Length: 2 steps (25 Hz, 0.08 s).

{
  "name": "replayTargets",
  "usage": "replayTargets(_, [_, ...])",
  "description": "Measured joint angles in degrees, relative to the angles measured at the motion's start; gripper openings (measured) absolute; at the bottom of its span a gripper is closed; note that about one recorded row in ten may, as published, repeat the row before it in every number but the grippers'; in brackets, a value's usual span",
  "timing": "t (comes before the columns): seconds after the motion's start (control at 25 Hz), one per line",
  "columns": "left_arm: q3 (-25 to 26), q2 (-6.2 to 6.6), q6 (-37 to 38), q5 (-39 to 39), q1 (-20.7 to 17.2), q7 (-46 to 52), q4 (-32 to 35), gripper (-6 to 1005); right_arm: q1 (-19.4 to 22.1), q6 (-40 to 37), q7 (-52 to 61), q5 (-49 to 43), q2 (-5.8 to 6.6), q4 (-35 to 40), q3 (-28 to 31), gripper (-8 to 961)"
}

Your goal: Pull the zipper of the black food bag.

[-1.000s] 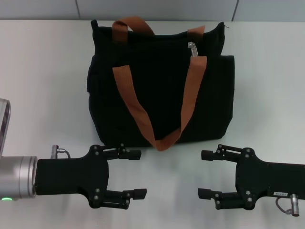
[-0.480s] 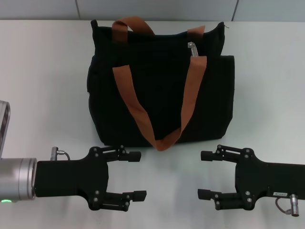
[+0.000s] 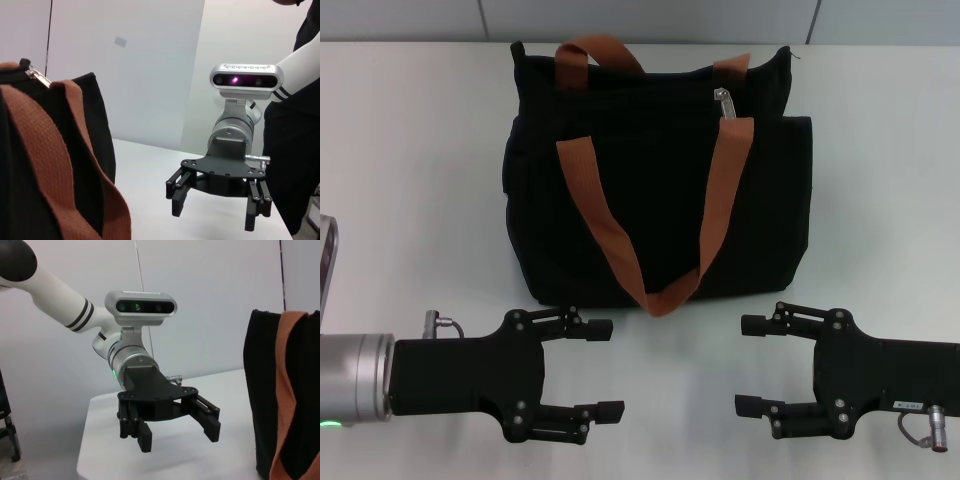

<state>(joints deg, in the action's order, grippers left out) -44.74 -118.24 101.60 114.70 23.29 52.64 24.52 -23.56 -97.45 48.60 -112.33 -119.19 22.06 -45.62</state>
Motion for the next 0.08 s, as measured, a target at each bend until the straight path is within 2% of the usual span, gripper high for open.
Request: replayTargets(0.08, [0.01, 0.04, 0.0, 0.0, 0.0, 0.0, 0.0, 826, -0.04, -0.01, 0.0, 0.0, 0.01, 0.0, 0.0, 813])
